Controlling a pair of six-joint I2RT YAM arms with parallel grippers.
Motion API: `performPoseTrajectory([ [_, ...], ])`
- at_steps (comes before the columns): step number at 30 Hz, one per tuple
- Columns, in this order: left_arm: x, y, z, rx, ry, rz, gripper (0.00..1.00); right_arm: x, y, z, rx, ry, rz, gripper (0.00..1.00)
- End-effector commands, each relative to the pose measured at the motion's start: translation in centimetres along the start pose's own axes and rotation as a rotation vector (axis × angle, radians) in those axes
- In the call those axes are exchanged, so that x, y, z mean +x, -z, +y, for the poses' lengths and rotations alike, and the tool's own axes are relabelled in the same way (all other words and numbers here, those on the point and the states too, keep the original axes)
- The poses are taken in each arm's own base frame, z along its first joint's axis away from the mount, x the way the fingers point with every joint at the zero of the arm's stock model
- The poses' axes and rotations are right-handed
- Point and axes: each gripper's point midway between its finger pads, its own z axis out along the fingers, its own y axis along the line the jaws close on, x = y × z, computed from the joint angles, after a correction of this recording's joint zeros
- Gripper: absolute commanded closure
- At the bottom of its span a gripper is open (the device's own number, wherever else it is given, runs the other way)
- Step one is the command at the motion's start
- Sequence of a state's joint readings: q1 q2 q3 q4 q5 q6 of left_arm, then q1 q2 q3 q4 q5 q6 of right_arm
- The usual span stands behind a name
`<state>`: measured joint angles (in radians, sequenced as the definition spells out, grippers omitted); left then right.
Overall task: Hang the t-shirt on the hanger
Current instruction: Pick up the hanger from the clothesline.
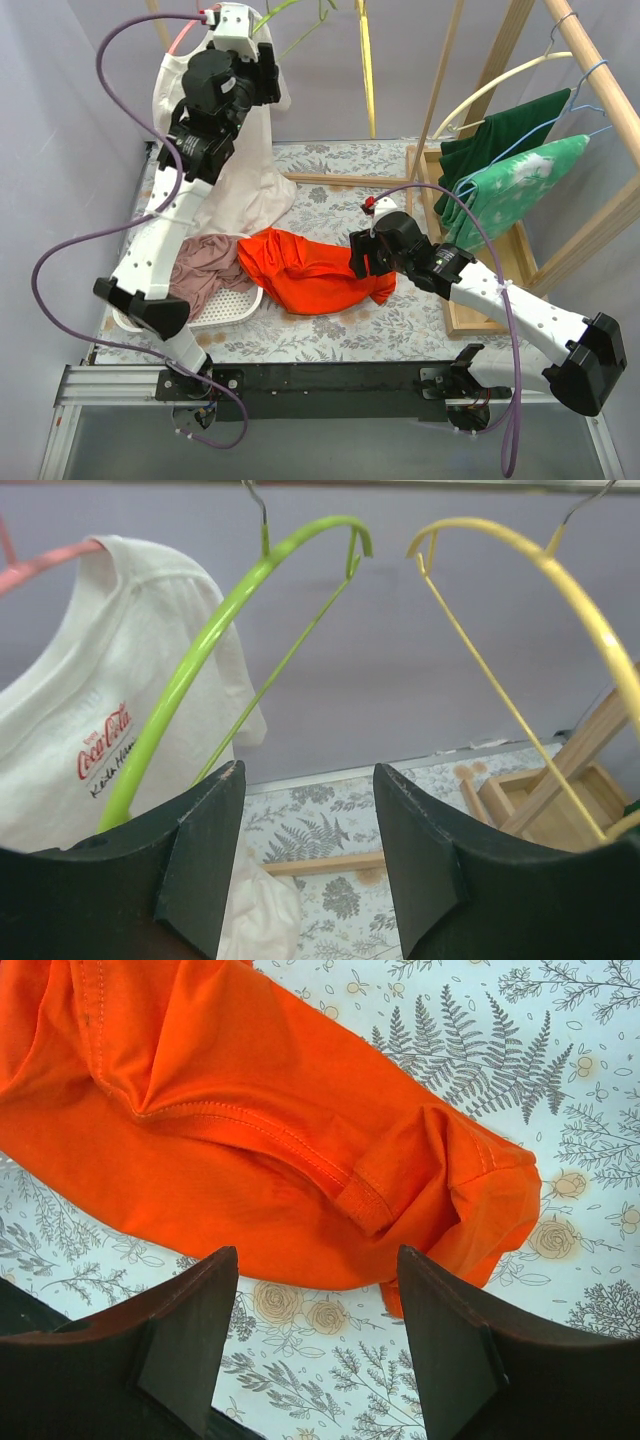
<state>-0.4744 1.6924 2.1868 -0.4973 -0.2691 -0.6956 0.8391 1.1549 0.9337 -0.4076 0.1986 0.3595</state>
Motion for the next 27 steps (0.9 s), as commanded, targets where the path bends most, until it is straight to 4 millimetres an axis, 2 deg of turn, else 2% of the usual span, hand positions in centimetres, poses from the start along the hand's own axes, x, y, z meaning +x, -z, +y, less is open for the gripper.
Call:
performPoseTrajectory([
  [1, -7.6, 5.2, 1.2, 0.031, 0.036, -0.203, 0.46, -0.4, -0.5, 0.5, -0.025, 0.007, -0.021, 0.27],
  [4, -8.1, 5.1, 3.5, -0.022, 0.021, -0.207, 0.43, -0.3, -0.6, 0.7, -0.042, 0.006, -0.012, 0.27],
  [5, -8.5, 4.7, 5.0, -0.033, 0.025, -0.211, 0.42, -0.4, -0.6, 0.9, -0.051, 0.010, -0.017, 0.27],
  [7, -7.8, 4.1, 5.7, 0.001, 0.026, -0.173, 0.42, -0.4, -0.5, 1.1, -0.059, 0.009, -0.019, 0.27],
  [8, -8.6, 4.3, 6.0, 0.051, 0.021, -0.180, 0.41, -0.4, -0.5, 1.1, -0.059, 0.009, -0.019, 0.27],
  [9, -7.2, 3.4, 6.0, 0.078, 0.013, -0.134, 0.38, -0.4, -0.5, 1.1, -0.059, 0.011, -0.020, 0.27],
  [11, -6.8, 3.0, 6.8, 0.112, -0.003, -0.109, 0.38, -0.4, -0.5, 1.1, -0.063, 0.012, -0.017, 0.27],
  [12, -6.0, 2.8, 6.2, 0.173, -0.008, -0.088, 0.38, -0.4, -0.5, 1.2, -0.066, 0.014, -0.016, 0.27],
  [14, -5.5, 2.6, 6.7, 0.206, -0.010, -0.073, 0.38, -0.3, -0.5, 1.3, -0.072, 0.014, -0.014, 0.27],
  [17, -4.1, 2.4, 5.4, 0.298, 0.019, -0.032, 0.39, -0.2, -0.5, 1.3, -0.074, 0.014, -0.012, 0.27],
  [22, -1.8, 1.6, 4.5, 0.352, 0.080, 0.018, 0.42, 0.1, -0.5, 1.2, -0.075, 0.012, -0.006, 0.27],
  [27, -0.3, 0.4, 5.0, 0.328, 0.096, 0.041, 0.47, 0.3, -0.6, 1.3, -0.079, 0.005, 0.000, 0.27],
])
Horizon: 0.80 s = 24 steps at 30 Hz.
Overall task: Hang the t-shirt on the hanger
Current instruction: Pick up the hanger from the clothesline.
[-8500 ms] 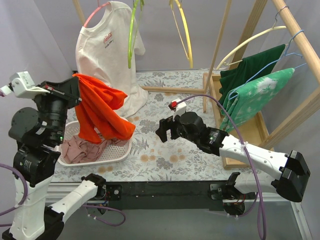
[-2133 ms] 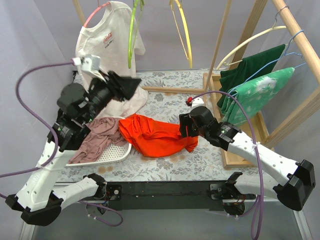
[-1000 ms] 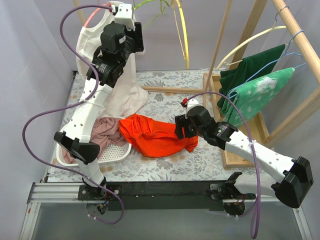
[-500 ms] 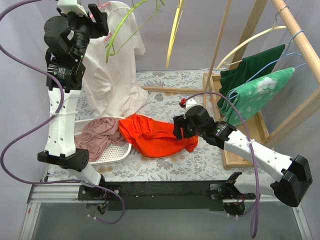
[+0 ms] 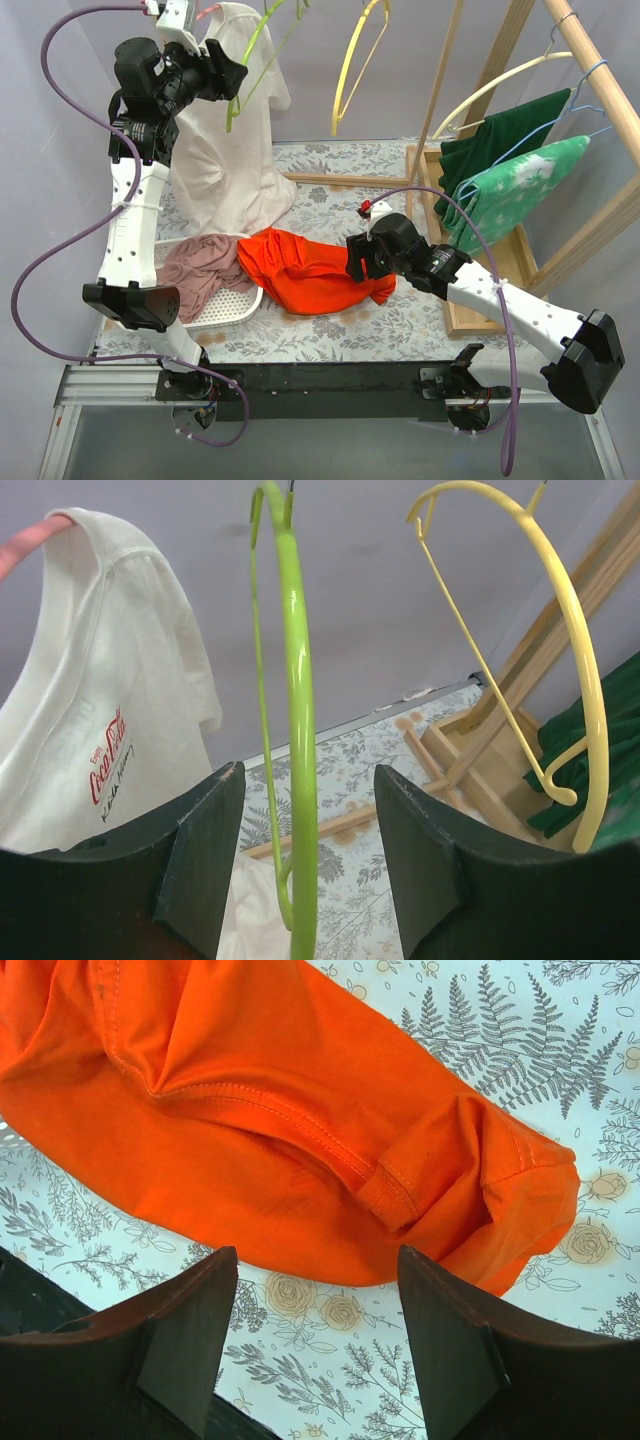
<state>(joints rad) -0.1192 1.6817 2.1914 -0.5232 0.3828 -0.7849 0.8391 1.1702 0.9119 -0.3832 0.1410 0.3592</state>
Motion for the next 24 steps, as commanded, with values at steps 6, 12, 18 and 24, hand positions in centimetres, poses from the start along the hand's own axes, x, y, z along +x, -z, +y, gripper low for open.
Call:
performPoseTrajectory([
  [6, 2.1, -1.9, 0.0, 0.020, 0.039, 0.029, 0.53, -0.8, 0.0, 0.6, -0.032, 0.009, -0.034, 0.27],
  [12, 2.9, -2.9, -1.6, -0.004, 0.023, 0.034, 0.54, -0.7, -0.1, 0.6, -0.030, 0.008, -0.028, 0.27],
  [18, 1.7, -1.6, -1.4, -0.071, 0.032, -0.008, 0.53, -0.6, -0.3, 0.5, -0.028, 0.011, -0.022, 0.27],
  [24, 0.6, -1.3, -4.7, -0.021, 0.014, -0.040, 0.48, -0.2, -0.5, 0.4, -0.027, 0.009, -0.011, 0.27],
])
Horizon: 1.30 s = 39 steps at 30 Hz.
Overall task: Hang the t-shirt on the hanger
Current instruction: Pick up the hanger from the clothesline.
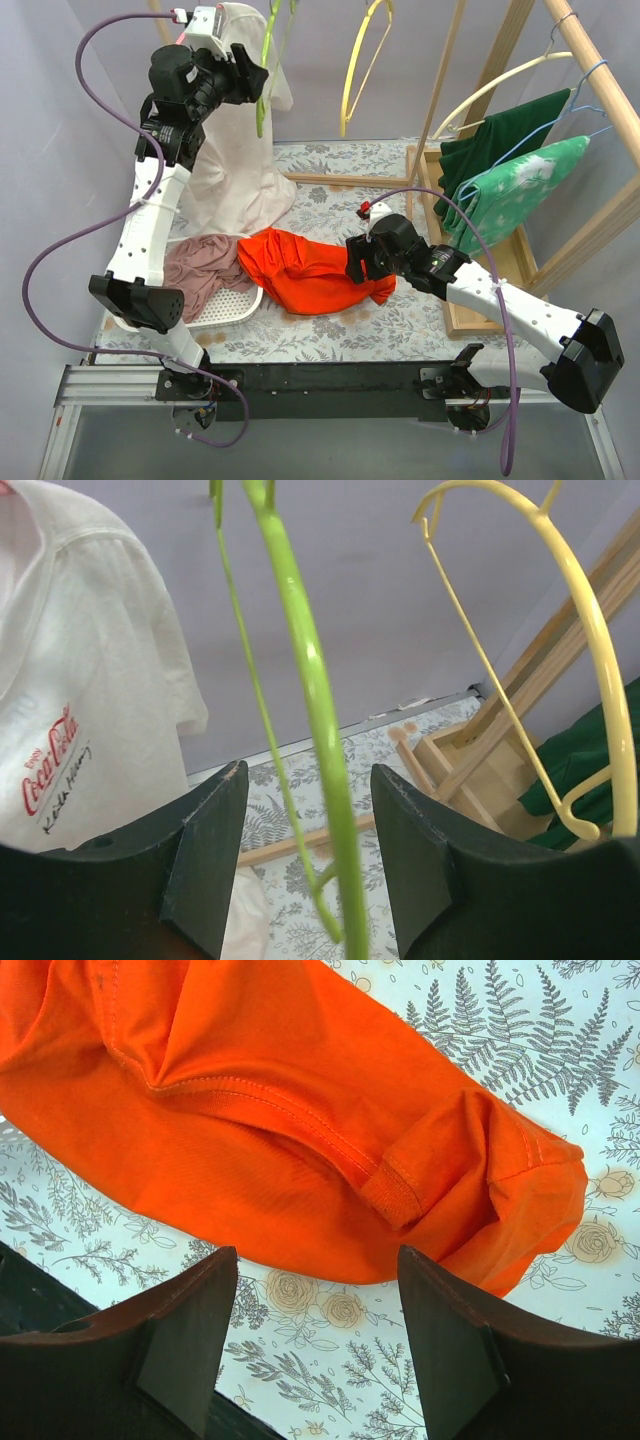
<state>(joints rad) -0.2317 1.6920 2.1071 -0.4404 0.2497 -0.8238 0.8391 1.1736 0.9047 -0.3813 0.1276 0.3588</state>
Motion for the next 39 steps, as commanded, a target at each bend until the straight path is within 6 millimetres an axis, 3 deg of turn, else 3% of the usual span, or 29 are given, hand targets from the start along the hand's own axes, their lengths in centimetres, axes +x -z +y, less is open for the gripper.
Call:
performPoseTrajectory([
  [1, -1.5, 1.3, -3.7, 0.018, -0.036, -0.041, 0.47, -0.6, -0.3, 0.4, -0.021, 0.008, -0.025, 0.27],
  [4, -0.5, 0.5, -3.6, -0.040, -0.062, -0.028, 0.46, -0.6, -0.3, 0.4, -0.025, 0.004, -0.025, 0.27],
  [8, 0.6, -0.2, -1.8, -0.152, -0.092, -0.015, 0.48, -0.5, -0.2, 0.4, -0.026, 0.005, -0.028, 0.27],
  [14, 0.7, -0.2, 0.1, -0.248, -0.126, -0.018, 0.61, -0.3, -0.1, 0.2, -0.020, 0.003, -0.027, 0.27],
  [21, 1.2, -0.6, 0.4, -0.253, -0.163, 0.000, 0.68, -0.4, -0.1, 0.4, -0.026, 0.003, -0.028, 0.27],
  [24, 1.1, -1.0, 0.7, -0.267, -0.176, -0.001, 0.78, -0.4, -0.1, 0.4, -0.025, 0.003, -0.026, 0.27],
  [26, 0.2, -0.6, 0.6, -0.271, -0.174, -0.025, 0.90, -0.4, -0.1, 0.4, -0.026, 0.003, -0.028, 0.27],
  [29, -1.2, -0.1, 0.4, -0.273, -0.177, -0.063, 1.00, -0.5, 0.0, 0.4, -0.026, 0.003, -0.029, 0.27],
  [39, -7.0, 2.4, -0.8, -0.265, -0.178, -0.214, 1.00, -1.0, 0.0, 0.5, -0.030, 0.018, -0.036, 0.27],
])
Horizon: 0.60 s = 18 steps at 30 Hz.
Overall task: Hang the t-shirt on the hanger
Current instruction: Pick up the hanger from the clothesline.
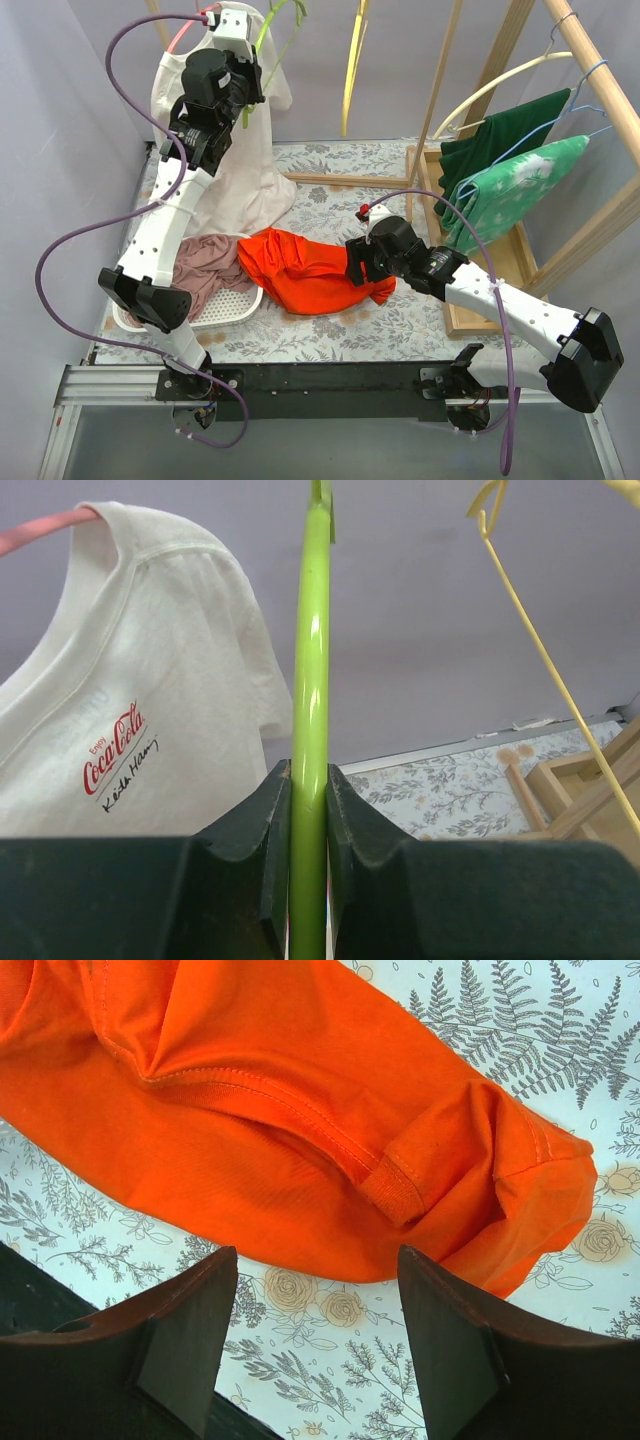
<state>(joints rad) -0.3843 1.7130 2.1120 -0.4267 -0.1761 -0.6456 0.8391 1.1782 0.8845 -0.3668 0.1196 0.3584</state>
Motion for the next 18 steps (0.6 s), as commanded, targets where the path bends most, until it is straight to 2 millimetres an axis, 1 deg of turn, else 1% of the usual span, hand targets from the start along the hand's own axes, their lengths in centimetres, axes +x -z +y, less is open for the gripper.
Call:
performPoseTrajectory([
  [1, -7.9, 3.6, 0.7, -0.007, 0.021, -0.196, 1.00, -1.7, 0.4, 0.6, -0.027, 0.017, -0.050, 0.27],
  [5, -8.4, 3.9, 0.8, -0.009, 0.017, -0.211, 1.00, -1.5, 0.2, 0.6, -0.027, 0.019, -0.042, 0.27],
  [7, -8.2, 3.7, 0.9, -0.014, 0.015, -0.217, 1.00, -1.6, 0.2, 0.7, -0.027, 0.019, -0.042, 0.27],
  [10, -8.7, 3.8, 1.1, -0.022, 0.019, -0.245, 1.00, -1.8, 0.3, 0.7, -0.027, 0.022, -0.050, 0.27],
  [11, -8.5, 3.8, 1.0, -0.020, 0.020, -0.243, 1.00, -1.7, 0.4, 0.6, -0.025, 0.020, -0.049, 0.27],
  [13, -9.2, 4.4, 1.0, -0.017, 0.028, -0.264, 1.00, -1.8, 0.5, 0.5, -0.020, 0.020, -0.055, 0.27],
  [14, -9.1, 4.5, 1.0, -0.015, 0.030, -0.264, 1.00, -1.7, 0.5, 0.4, -0.017, 0.020, -0.056, 0.27],
  [15, -9.7, 5.1, 1.1, -0.010, 0.031, -0.277, 1.00, -1.7, 0.5, 0.3, -0.015, 0.021, -0.058, 0.27],
  [17, -9.5, 5.4, 0.9, 0.000, 0.027, -0.270, 1.00, -1.6, 0.5, 0.3, -0.013, 0.021, -0.057, 0.27],
  [18, -9.8, 5.9, 0.9, 0.005, 0.026, -0.276, 1.00, -1.6, 0.6, 0.3, -0.013, 0.023, -0.057, 0.27],
])
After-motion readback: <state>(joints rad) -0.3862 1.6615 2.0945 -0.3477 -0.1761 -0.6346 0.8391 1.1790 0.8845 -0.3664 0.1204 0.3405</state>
